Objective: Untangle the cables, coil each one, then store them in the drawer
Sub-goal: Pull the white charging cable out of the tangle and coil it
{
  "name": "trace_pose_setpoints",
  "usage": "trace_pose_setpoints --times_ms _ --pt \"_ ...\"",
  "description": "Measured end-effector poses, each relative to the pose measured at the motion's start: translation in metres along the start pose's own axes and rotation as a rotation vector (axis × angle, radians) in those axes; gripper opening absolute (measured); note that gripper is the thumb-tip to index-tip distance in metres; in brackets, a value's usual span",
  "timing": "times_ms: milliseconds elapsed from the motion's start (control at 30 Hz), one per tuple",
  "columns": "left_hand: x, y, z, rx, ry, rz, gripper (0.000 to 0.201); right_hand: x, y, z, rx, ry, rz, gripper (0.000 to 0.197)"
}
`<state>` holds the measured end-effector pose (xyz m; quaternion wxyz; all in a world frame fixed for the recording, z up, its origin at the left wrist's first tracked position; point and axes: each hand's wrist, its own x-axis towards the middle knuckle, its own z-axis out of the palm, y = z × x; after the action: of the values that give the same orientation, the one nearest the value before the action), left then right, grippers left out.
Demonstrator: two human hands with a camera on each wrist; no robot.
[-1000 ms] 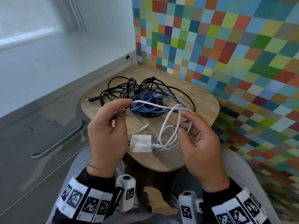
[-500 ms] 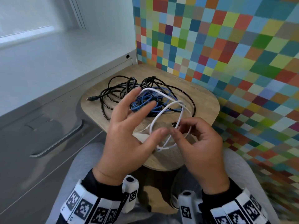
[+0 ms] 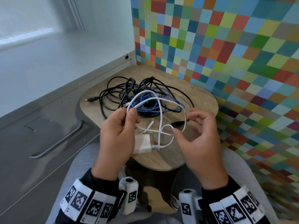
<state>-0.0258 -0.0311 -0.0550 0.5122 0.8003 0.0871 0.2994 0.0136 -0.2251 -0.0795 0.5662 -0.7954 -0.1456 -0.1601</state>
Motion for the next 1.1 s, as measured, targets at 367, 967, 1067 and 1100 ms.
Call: trace_pose_setpoints --times_ms 367,967,1067,1100 --pt "0.002 -0.005 -0.002 0.029 -0.054 0.064 0.033 0.004 -0.005 -0.006 -0.063 0.003 -0.081 0.022" --pt "0.003 0.000 -0.005 -0.184 -0.013 -0.098 0.031 0.007 -0.004 -0.008 -0.241 -0.196 -0.228 0.068" --pt "0.002 0.002 -0.007 -0.224 -0.049 -0.114 0.035 0.009 -0.001 -0.006 -0.262 -0.163 -0.227 0.055" --pt "0.002 0.002 -0.008 -0.231 -0.055 -0.110 0.036 0.009 -0.001 -0.006 -0.270 -0.155 -0.231 0.054"
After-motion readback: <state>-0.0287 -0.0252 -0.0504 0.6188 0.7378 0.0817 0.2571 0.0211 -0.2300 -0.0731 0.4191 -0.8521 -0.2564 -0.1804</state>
